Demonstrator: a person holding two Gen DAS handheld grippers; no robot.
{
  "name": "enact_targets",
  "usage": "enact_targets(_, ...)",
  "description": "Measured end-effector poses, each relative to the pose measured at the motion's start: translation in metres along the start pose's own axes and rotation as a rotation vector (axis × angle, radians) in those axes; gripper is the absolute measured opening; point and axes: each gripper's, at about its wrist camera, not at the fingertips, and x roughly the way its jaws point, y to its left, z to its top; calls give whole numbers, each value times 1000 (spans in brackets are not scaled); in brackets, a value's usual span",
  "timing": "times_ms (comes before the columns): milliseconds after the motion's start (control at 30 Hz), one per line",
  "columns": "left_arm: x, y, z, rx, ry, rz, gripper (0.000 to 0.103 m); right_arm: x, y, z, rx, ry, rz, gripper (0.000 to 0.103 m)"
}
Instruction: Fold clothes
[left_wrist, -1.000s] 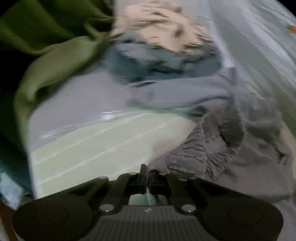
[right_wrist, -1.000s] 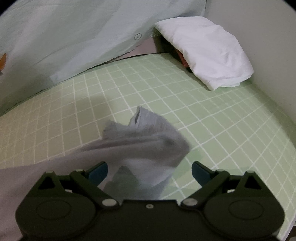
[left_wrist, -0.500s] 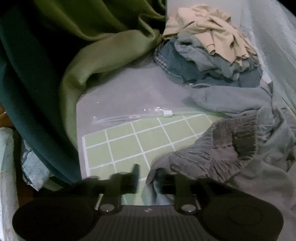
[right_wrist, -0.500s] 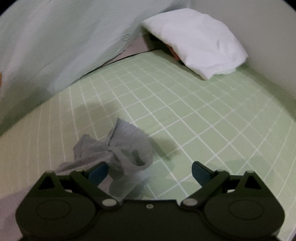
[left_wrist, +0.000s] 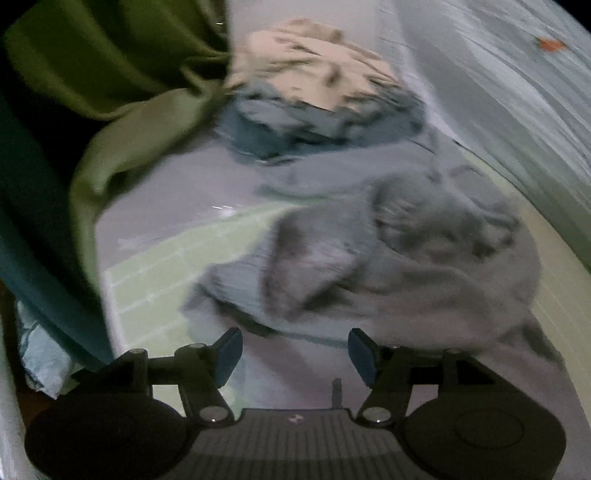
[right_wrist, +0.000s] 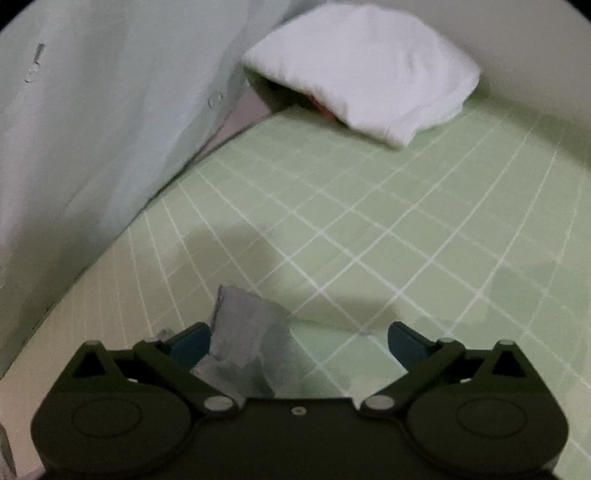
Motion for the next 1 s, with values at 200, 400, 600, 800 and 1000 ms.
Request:
enact_targets(200, 8, -42, -15, 92, 53, -54, 64, 22, 12, 9, -66, 100, 22, 53)
enact_targets(400, 15, -84, -29, 184, 105, -107, 64, -9, 18, 26, -136, 27, 168, 1)
enact_targets(600, 26, -84, -40, 208, 154, -88, 64, -118, -2, 53, -74, -353, 109, 2)
enact_targets(800, 26, -71, -36, 192, 150, -59, 66, -82, -37, 32, -32, -174, -143, 61)
enact_targets(1000, 25, -56, -28, 176, 123, -16, 67, -63, -40, 5, -10, -70, -183, 85)
